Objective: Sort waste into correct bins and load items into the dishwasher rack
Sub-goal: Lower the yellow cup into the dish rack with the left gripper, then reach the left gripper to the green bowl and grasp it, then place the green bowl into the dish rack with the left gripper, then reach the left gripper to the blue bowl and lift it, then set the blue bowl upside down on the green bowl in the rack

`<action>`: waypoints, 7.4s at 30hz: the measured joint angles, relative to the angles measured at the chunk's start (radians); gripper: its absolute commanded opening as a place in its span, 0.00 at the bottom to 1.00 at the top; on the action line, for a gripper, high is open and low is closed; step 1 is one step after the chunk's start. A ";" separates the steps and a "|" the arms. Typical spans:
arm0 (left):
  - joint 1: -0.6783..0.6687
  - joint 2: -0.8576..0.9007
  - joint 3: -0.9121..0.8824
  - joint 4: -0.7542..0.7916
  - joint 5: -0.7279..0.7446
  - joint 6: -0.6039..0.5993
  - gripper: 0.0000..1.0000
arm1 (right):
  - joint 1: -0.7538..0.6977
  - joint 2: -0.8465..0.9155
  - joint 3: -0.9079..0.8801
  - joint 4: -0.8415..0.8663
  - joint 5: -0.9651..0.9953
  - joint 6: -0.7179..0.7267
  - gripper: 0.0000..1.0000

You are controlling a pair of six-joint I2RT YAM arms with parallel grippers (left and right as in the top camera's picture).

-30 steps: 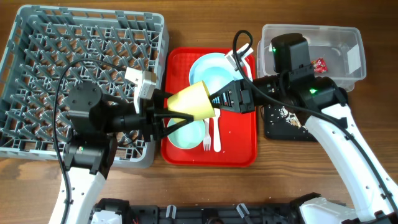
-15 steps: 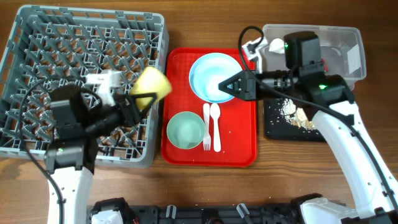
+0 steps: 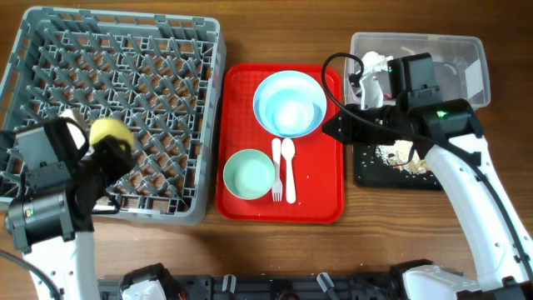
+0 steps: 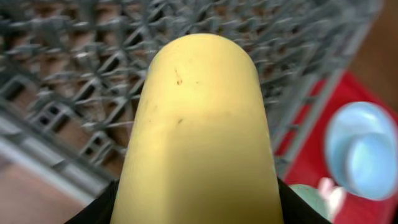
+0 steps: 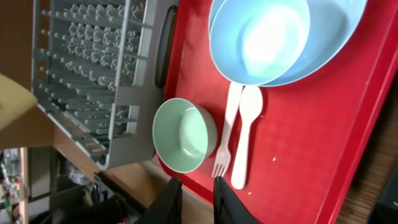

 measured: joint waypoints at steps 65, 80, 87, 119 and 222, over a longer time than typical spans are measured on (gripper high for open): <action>-1.023 0.798 0.035 0.290 0.038 -0.017 0.04 | -0.174 0.000 0.000 -0.261 0.523 0.245 0.61; -0.461 0.448 0.384 0.065 0.275 0.242 0.04 | -0.174 0.000 0.000 -0.267 0.523 0.227 0.61; -0.100 0.629 0.384 0.063 0.743 0.458 0.04 | -0.174 0.000 0.000 -0.267 0.523 0.227 0.61; 0.322 0.958 0.384 -0.199 0.890 0.518 1.00 | -0.174 0.000 0.000 -0.267 0.523 0.227 0.60; -0.089 0.566 0.390 0.108 0.446 0.093 1.00 | -0.423 0.000 0.000 -0.367 0.540 0.121 1.00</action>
